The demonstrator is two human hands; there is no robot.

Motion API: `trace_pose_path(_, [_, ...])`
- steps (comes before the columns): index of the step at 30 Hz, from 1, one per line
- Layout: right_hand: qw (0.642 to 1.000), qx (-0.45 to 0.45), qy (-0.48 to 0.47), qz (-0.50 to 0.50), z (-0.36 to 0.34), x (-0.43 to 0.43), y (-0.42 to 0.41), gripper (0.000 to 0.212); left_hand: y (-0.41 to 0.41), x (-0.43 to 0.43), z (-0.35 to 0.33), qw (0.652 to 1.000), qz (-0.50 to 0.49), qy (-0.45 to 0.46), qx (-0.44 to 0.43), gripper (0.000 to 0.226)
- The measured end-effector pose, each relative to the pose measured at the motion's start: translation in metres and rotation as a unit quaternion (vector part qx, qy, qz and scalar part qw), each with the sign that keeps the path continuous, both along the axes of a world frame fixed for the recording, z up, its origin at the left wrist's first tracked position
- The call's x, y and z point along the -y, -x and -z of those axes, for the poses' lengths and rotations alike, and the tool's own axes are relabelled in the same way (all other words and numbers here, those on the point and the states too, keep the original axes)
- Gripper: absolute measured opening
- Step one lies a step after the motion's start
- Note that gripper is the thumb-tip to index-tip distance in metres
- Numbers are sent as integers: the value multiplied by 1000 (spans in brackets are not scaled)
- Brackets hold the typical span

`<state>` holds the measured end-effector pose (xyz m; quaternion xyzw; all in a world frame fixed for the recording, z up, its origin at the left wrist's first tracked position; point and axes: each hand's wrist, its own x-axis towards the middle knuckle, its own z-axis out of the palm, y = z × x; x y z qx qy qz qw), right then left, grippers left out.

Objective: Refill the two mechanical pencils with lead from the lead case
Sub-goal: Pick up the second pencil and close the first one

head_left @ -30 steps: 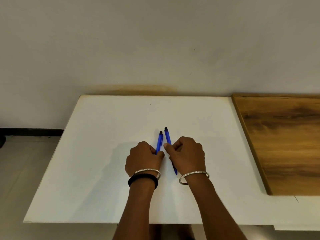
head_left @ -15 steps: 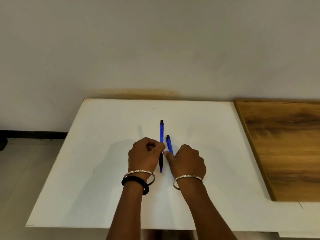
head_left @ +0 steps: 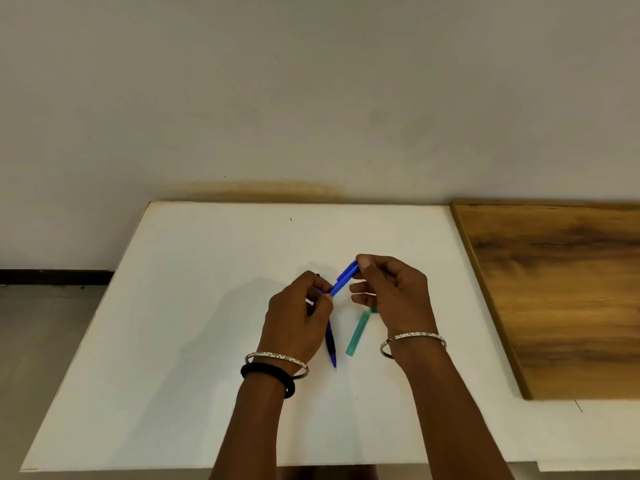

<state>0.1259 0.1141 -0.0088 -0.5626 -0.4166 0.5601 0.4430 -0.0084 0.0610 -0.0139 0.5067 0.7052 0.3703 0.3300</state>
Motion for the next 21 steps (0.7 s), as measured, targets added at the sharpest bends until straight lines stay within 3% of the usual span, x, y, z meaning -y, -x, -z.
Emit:
trace_pose_path(5, [999, -43, 16, 11, 0, -1, -17, 4, -10, -3, 3, 999, 9, -20, -39, 8])
trace_pose_path(10, [988, -139, 57, -16, -3, 2, -30, 15, -22, -6, 2, 999, 23, -28, -41, 23])
trace_pose_path(21, [990, -126, 64, -25, -1, 0, -43, 7, -37, -12, 6, 997, 28, -42, -62, 12])
